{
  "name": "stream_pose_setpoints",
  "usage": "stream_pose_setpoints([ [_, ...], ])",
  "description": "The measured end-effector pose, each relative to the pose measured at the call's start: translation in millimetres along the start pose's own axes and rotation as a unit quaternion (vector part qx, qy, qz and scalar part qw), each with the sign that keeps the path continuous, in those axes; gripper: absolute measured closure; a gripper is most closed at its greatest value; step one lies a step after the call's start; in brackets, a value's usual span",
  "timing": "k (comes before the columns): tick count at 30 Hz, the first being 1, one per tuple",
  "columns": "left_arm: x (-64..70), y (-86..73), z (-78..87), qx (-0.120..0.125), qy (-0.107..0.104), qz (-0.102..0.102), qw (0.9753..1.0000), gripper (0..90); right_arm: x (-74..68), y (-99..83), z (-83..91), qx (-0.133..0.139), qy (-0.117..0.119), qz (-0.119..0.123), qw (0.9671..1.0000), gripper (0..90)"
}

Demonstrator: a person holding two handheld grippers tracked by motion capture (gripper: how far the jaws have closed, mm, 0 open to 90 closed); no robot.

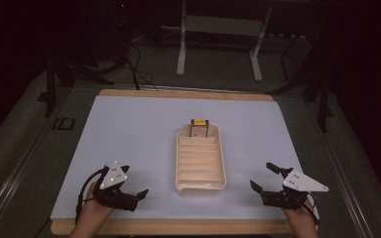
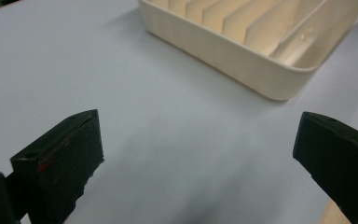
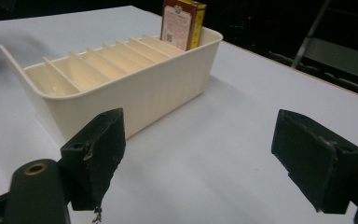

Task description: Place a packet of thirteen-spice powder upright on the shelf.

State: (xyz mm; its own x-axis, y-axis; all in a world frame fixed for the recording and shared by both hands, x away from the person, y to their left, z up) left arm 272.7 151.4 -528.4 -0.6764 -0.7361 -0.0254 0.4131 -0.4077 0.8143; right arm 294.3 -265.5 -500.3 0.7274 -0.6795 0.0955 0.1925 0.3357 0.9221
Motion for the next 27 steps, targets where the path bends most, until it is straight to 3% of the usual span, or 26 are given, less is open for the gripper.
stream_pose_setpoints([
  [5,-2.5,-0.6,-2.3,0.007,-0.009,0.015,0.9998,1.8,4.7,-1.9,0.8,0.000,-0.008,-0.009,0.9999,17.6],
  [10,0.4,1.5,-1.2,0.006,0.009,-0.005,0.9999,1.8,4.9,-2.6,-0.4,0.001,-0.012,-0.011,0.9999,17.5],
  [19,-0.7,0.8,-3.2,0.003,0.011,-0.009,0.9999,1.9,8.7,-3.3,-0.6,0.003,-0.020,-0.017,0.9997,17.6],
  [27,-2.5,0.3,-2.9,0.004,0.009,-0.001,1.0000,1.9,8.3,-4.3,-1.1,0.001,-0.019,-0.015,0.9997,17.6],
])
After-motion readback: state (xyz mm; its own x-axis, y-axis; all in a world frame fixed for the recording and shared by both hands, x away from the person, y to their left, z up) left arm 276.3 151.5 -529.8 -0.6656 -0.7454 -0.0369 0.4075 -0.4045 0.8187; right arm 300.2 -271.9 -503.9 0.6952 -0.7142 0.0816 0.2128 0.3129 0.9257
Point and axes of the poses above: each handheld gripper's, and its own axes: z roughly backward along the jaws, y roughly out of its top, x roughly to its right, the point moved 7 cm from there along -z, roughly forward along the jaws, and after that the axes turned 2 degrees about y, right-handed, at the moved point
